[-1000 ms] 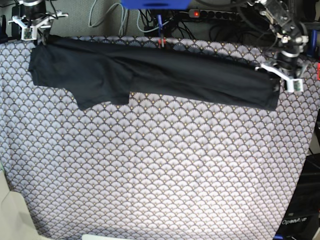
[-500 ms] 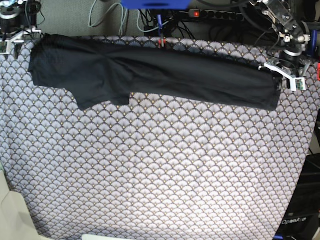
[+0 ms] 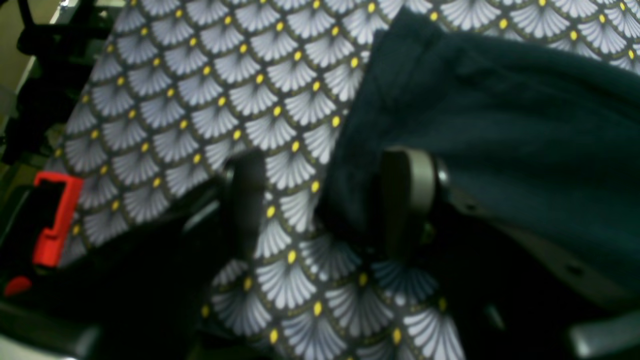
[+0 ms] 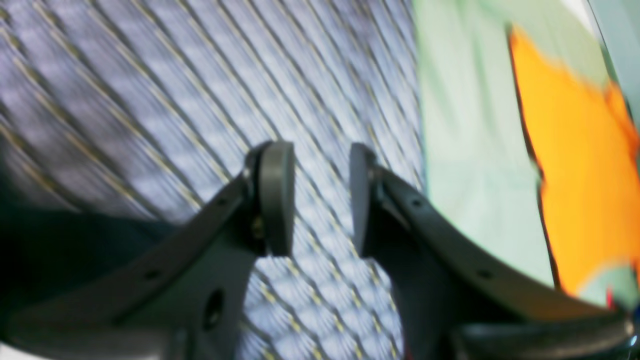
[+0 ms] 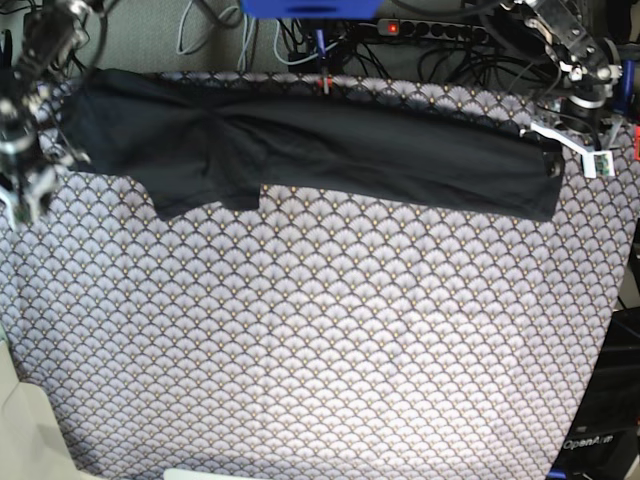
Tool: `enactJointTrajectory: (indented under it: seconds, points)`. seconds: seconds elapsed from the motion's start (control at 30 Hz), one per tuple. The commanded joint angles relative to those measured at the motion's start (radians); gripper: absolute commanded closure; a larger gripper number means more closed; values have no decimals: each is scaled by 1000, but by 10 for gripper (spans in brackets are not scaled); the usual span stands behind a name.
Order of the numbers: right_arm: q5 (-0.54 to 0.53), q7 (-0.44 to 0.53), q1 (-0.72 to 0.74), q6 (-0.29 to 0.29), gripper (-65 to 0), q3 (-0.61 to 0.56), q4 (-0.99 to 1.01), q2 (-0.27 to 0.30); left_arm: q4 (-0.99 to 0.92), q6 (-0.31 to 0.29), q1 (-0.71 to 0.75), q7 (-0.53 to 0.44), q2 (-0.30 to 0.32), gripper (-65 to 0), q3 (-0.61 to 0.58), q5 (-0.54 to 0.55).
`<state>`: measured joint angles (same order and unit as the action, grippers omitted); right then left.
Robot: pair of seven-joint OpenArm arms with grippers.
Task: Fold the T-shirt properly
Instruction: 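Lower the right gripper onto the folded shirt's sleeve end and grasp it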
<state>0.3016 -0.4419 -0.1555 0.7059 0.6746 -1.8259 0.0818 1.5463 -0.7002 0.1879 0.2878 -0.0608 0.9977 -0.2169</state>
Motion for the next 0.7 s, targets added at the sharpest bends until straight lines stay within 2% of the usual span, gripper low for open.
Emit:
enactJointTrajectory:
  seconds: [0.0, 0.17, 0.27, 0.43, 0.53, 0.67]
  points:
    - [-3, -38, 24, -8, -203, -28, -28, 13, 19, 2, 0, -23, 11, -349, 3, 17]
    - [-17, -366, 122, -8, -204, -215, -38, 3, 19, 2, 2, -23, 9, -349, 11, 17]
    - [-152, -518, 145, -8, -204, -269, -38, 11, 23, 2, -3, -23, -4, -349, 42, 15]
    - [-385, -780, 210, -8, -204, -269, -19, 34, 27, 2, -3, -23, -7, -349, 46, 15]
    - [-477, -869, 215, -8, -204, -264, -15, 39, 24, 2, -5, -23, -7, -349, 46, 15]
    - [-566, -892, 207, -8, -212, -269, 22, 34, 23, 2, -6, -23, -7, -349, 46, 15]
